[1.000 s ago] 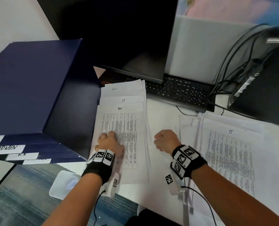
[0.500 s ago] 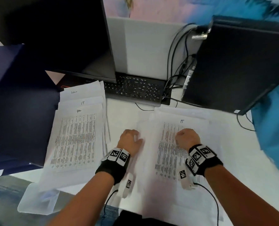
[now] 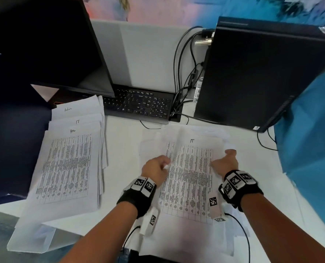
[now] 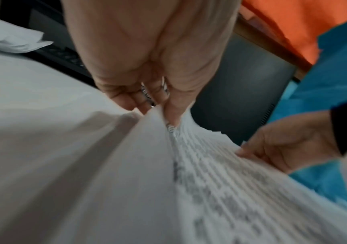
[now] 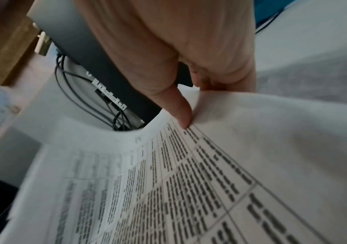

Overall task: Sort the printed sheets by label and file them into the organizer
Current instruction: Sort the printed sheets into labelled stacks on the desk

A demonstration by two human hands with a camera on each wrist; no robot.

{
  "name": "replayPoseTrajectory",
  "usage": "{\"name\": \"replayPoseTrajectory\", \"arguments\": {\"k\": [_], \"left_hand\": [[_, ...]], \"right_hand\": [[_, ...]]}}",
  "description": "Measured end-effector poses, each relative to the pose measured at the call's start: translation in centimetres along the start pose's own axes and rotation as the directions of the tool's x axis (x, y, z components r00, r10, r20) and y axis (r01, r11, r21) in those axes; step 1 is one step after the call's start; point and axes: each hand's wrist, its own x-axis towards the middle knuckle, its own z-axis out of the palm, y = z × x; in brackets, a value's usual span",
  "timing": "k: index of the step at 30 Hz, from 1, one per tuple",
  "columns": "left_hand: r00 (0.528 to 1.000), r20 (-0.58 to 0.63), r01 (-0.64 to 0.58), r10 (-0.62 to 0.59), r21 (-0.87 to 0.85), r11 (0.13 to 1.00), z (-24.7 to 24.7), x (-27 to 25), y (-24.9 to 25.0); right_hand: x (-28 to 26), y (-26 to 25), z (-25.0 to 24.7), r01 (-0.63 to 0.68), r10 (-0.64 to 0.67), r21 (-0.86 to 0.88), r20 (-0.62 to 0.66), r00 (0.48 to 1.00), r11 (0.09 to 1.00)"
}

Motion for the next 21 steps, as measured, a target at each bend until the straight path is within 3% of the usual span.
{"name": "replayPoseTrajectory", "arguments": {"k": [6,8,12,16,18,21], "left_hand": [[0.964,0.104,-0.243,0.243,-0.008,0.970,1.2,-1.6,-1.4],[0.956,0.064,-0.289,0.286,0.045,0.956,1.6,-1.7,-2.0],[0.994,-0.040,-0.088,0.097,0.180,0.980,1.0,-1.5,-2.1],[0.994,-0.105,0.027,-0.032,-0.047,0.999,0.0,-1.4,-1.6],[0.988,-0.133,0.057,-0.076,-0.141,0.988,-0.2,-1.3,-1.7],[0.970,-0.226,0.040,-0.093,-0.230,0.972,-0.2,-1.1,-2.4]], "right_hand": [[1.3,0.4,-0.9,0.021,-0.022,0.024,0.048,0.999,0.999],[1.7,0.6,-1.1,0.027,-0.032,0.055,0.091,0.995,0.998],[2.1,0.5,-1.2,-0.003,-0.014,0.092,0.175,0.984,0.996],[2.2,0.5,-1.3,0.024,-0.036,0.054,0.241,0.970,0.998],[2.0,0.5,-1.3,0.008,-0.050,0.144,0.289,0.956,0.990],[1.5,0.4,-1.1,-0.024,-0.036,0.219,0.265,0.964,0.975]]}}
